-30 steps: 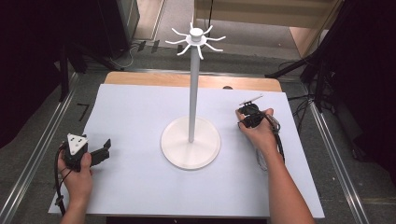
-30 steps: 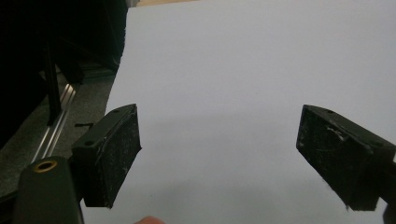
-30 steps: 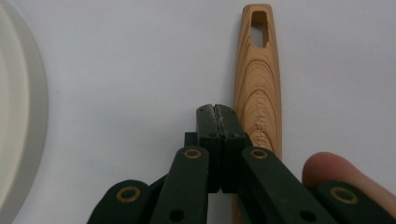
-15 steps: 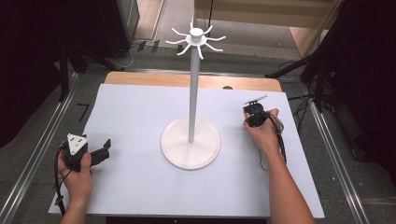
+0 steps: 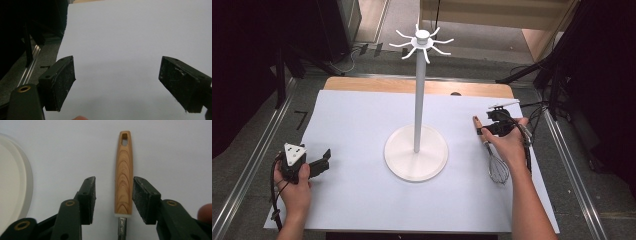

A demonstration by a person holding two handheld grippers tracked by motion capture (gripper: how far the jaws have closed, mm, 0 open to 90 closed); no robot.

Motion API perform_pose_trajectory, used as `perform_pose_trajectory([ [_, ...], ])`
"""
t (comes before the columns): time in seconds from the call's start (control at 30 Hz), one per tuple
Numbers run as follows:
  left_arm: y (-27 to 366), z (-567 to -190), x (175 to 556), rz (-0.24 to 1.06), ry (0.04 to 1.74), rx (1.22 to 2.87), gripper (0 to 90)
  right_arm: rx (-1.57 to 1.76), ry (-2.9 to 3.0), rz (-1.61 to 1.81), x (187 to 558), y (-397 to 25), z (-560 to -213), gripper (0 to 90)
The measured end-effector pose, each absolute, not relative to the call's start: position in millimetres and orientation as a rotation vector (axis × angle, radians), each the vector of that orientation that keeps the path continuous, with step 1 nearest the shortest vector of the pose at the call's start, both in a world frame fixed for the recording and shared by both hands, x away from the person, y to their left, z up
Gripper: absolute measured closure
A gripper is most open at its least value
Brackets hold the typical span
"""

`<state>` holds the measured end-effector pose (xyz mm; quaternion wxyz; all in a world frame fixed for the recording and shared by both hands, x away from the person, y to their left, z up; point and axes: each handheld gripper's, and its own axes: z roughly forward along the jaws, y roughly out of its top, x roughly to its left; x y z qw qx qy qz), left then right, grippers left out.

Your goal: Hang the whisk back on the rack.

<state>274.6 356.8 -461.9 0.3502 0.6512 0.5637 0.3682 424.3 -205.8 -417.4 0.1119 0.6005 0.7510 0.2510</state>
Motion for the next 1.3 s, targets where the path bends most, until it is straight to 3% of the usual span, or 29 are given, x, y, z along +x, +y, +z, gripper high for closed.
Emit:
perform_pose_trajectory([
  [0.13, 356.6, -461.8, 274.4, 0.955, 1.459, 1.689, 14.5, 1.768, 2.250, 0.660, 415.4, -210.6, -415.3, 46.3],
  [0.3, 356.5, -461.9, 274.4, 0.956, 1.456, 1.690, 14.6, 1.788, 2.288, 0.604, 411.0, -213.8, -418.5, 44.5],
  [0.7, 355.9, -461.8, 274.4, 0.958, 1.457, 1.697, 14.7, 1.967, 2.331, 0.430, 410.3, -218.7, -427.5, 63.2],
  [1.3, 356.1, -461.9, 274.6, 0.954, 1.456, 1.696, 14.7, 2.069, 2.325, 0.310, 413.5, -213.7, -445.2, 81.8],
])
